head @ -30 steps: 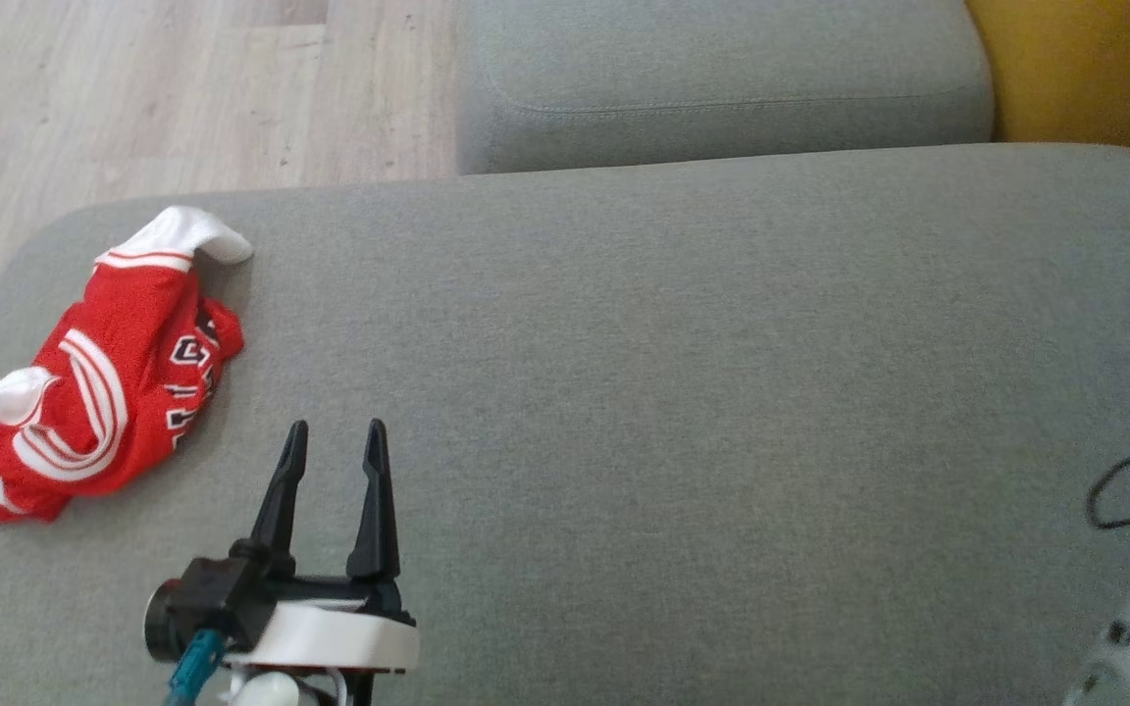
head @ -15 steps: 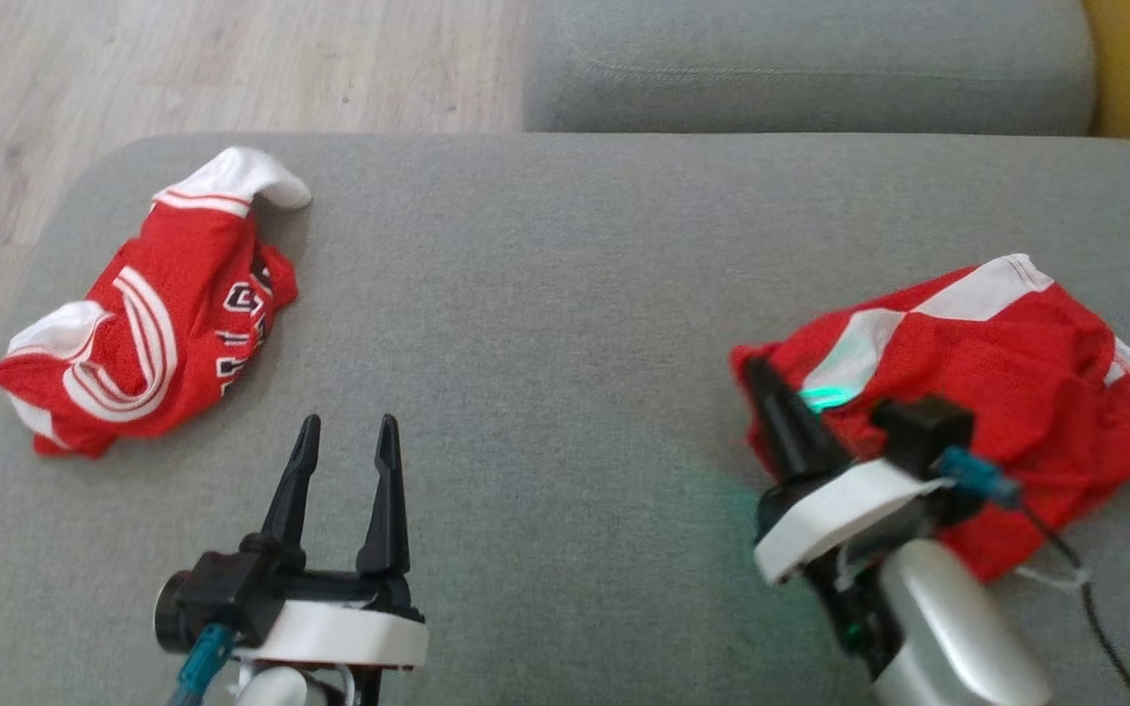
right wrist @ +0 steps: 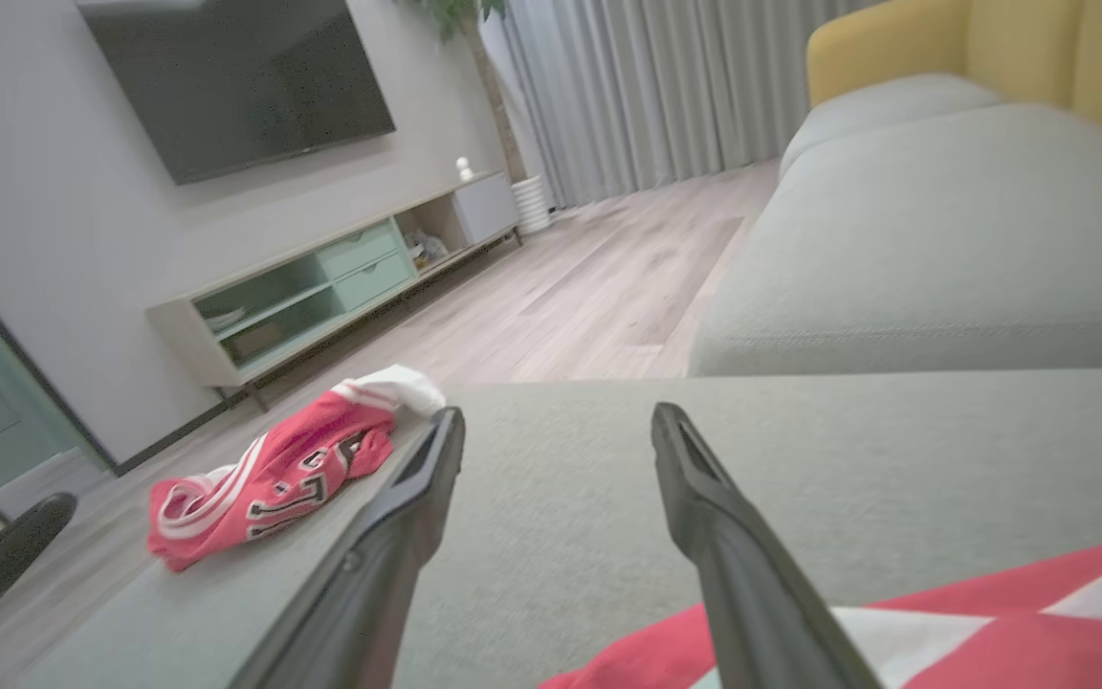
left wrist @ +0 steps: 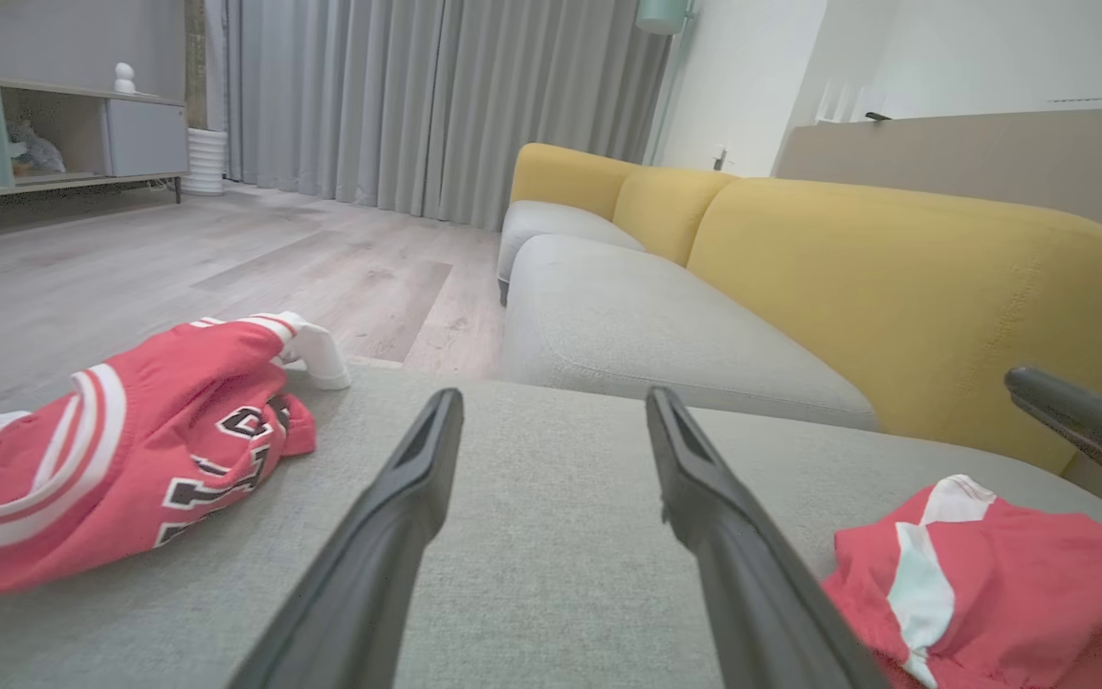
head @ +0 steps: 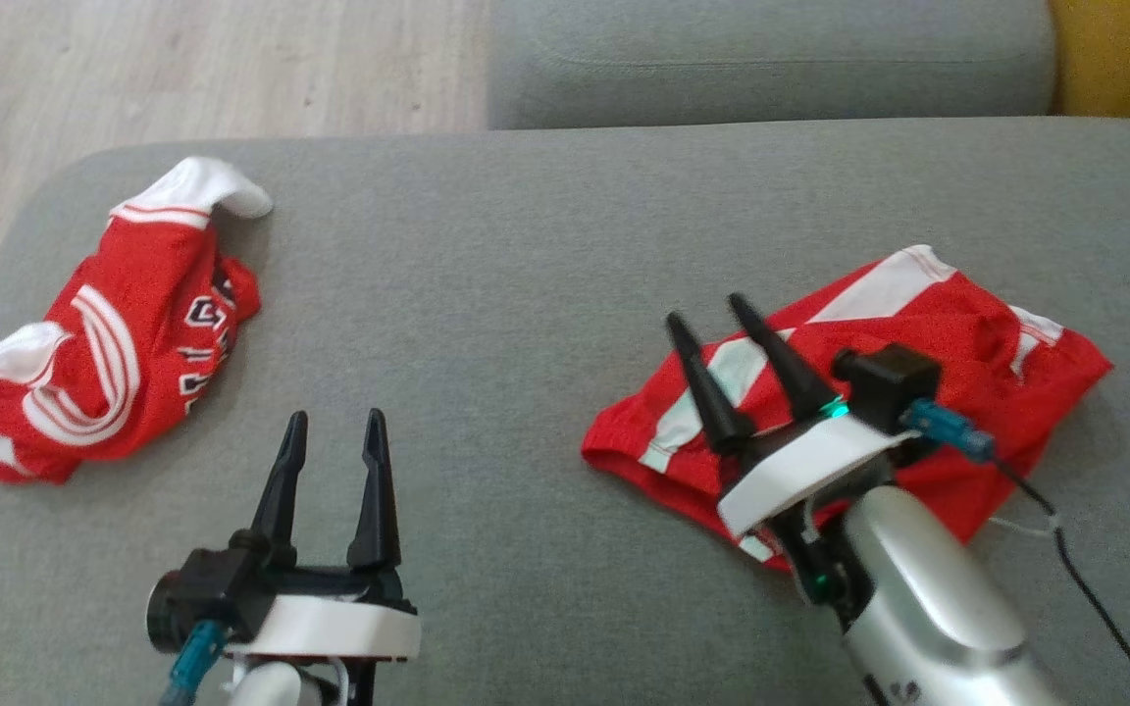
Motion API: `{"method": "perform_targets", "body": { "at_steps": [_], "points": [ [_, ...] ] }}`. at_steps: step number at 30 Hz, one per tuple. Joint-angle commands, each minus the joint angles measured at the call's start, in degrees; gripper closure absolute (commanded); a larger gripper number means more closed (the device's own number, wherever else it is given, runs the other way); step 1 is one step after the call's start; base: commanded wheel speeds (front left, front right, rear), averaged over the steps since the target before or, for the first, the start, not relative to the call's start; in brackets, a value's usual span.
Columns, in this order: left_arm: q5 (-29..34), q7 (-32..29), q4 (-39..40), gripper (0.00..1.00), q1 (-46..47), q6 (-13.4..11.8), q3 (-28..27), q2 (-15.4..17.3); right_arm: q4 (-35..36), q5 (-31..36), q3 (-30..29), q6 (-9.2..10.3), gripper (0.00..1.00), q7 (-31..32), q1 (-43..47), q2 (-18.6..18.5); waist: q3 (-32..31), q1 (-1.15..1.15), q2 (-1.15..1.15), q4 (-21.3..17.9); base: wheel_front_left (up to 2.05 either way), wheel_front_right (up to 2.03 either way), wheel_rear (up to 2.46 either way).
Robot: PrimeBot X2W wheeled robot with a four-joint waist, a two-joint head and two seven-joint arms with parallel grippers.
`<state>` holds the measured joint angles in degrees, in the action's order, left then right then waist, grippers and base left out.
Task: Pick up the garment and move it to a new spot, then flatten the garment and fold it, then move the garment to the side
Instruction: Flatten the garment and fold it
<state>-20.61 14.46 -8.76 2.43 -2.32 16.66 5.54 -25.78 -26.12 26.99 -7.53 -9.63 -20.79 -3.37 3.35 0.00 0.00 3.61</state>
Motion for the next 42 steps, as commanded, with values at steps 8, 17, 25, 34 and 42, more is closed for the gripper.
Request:
{"method": "perform_targets", "body": {
  "at_steps": [8,17,25,34,42],
  "points": [
    [0.9,0.5,2.5,0.00,2.6,0.4,-3.0,-0.7,4.3,8.5,-11.8,0.04,0.00,-0.1,-1.0,0.5,-1.4,0.00,0.00,-4.3,0.00,0.00,0.00],
    [1.2,0.5,2.8,0.00,2.9,0.8,-3.2,-1.2,9.4,13.6,-25.1,0.04,0.00,-3.1,6.8,0.5,-1.9,0.00,0.00,-7.1,0.00,0.00,0.00],
    [1.4,0.5,2.4,0.00,3.1,1.1,-2.5,-1.6,13.2,9.8,-26.8,0.04,0.00,-5.2,14.3,0.5,-1.3,0.00,0.00,-8.6,0.00,0.00,0.00],
    [-0.7,-1.7,1.4,0.00,5.0,2.3,0.5,-2.2,16.5,8.2,-26.2,0.04,0.00,-5.3,14.5,0.5,0.7,0.00,0.00,-8.7,0.00,0.00,0.00],
    [-5.6,-13.4,-0.7,0.00,6.7,1.7,11.9,-2.6,16.6,7.2,-25.2,0.04,0.00,-5.4,13.8,0.5,3.5,0.00,0.00,-9.3,0.00,0.00,0.00]
  ]
}}
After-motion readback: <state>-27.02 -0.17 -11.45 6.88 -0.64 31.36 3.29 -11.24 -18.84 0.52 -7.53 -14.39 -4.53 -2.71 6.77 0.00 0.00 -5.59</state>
